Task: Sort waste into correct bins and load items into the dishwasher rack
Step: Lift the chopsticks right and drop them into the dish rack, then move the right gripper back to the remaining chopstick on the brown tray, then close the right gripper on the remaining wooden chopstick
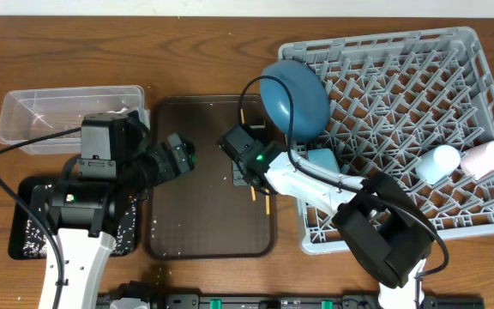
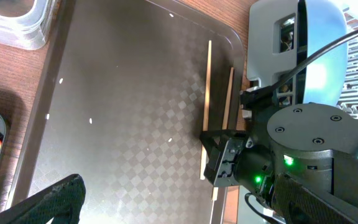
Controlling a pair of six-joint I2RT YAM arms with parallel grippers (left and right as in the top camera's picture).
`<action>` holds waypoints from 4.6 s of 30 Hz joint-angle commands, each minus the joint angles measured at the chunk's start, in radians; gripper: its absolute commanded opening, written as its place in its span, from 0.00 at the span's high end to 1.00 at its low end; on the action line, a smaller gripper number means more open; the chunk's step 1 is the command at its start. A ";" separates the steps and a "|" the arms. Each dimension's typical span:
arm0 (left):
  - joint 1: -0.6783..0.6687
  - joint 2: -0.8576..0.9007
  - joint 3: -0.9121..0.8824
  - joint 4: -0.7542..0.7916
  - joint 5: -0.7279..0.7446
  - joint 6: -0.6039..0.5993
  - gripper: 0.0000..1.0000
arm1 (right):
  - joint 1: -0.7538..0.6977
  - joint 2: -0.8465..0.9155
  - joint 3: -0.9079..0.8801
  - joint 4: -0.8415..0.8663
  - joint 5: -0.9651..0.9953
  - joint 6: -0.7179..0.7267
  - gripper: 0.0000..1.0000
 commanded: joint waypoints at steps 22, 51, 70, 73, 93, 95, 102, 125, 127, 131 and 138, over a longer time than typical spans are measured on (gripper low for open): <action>0.004 0.001 0.006 -0.003 -0.003 0.010 0.02 | -0.124 -0.476 0.162 -0.266 0.024 -0.406 0.99; 0.004 0.001 0.006 -0.002 -0.003 0.010 0.02 | -0.562 -0.488 -0.093 -0.336 -0.074 -0.660 0.60; 0.004 0.001 0.006 -0.003 -0.003 0.010 0.02 | 0.035 -0.397 -0.017 -0.207 0.079 -0.158 0.68; 0.004 0.001 0.006 -0.003 -0.003 0.010 0.02 | 0.077 -0.269 -0.017 -0.114 0.126 -0.141 0.65; 0.004 0.001 0.006 -0.003 -0.003 0.010 0.02 | 0.020 0.009 -0.017 0.007 0.183 -0.037 0.65; 0.004 0.001 0.006 -0.003 -0.003 0.010 0.02 | 0.014 0.009 -0.017 0.005 0.178 -0.032 0.66; 0.004 0.001 0.006 -0.003 -0.003 0.010 0.02 | 0.015 0.008 -0.016 0.011 0.188 -0.045 0.65; 0.004 0.001 0.006 -0.003 -0.003 0.010 0.02 | 0.040 -0.004 0.007 -0.012 0.260 -0.092 0.61; 0.004 0.001 0.006 -0.003 -0.003 0.010 0.02 | 0.041 -0.004 0.010 -0.015 0.261 -0.092 0.60; 0.004 0.001 0.006 -0.003 -0.003 0.010 0.02 | 0.032 -0.003 0.010 -0.042 0.260 -0.056 0.58; 0.004 0.001 0.006 -0.003 -0.003 0.010 0.02 | 0.011 0.011 0.008 -0.017 0.131 -0.039 0.63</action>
